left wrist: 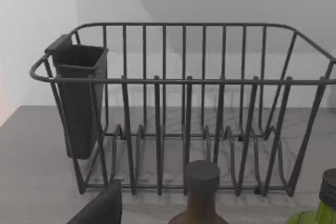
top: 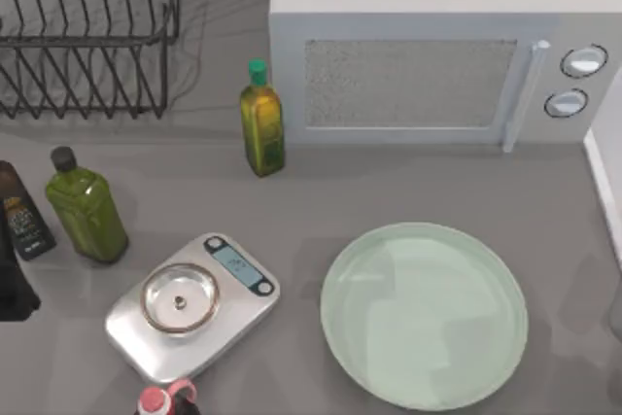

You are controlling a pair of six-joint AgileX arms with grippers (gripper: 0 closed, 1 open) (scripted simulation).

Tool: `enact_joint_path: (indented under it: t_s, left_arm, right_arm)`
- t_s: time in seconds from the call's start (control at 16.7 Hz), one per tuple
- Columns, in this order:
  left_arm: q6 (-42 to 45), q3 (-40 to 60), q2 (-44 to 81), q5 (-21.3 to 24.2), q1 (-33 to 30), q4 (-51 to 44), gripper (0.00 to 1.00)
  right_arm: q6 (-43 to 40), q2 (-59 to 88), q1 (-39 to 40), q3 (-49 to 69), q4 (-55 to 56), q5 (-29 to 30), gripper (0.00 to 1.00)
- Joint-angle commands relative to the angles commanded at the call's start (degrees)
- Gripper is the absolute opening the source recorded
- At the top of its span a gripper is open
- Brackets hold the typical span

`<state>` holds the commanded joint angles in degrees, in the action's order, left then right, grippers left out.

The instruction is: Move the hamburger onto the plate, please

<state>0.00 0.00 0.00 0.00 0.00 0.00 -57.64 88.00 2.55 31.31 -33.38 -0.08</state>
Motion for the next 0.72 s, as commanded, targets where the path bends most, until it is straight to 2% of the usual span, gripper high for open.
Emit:
enact_joint_path:
  t_s: [0.72]
  left_arm:
    - [0.00,0.00,0.00,0.00,0.00,0.00,1.00]
  right_arm:
    - [0.00,0.00,0.00,0.00,0.00,0.00,0.02]
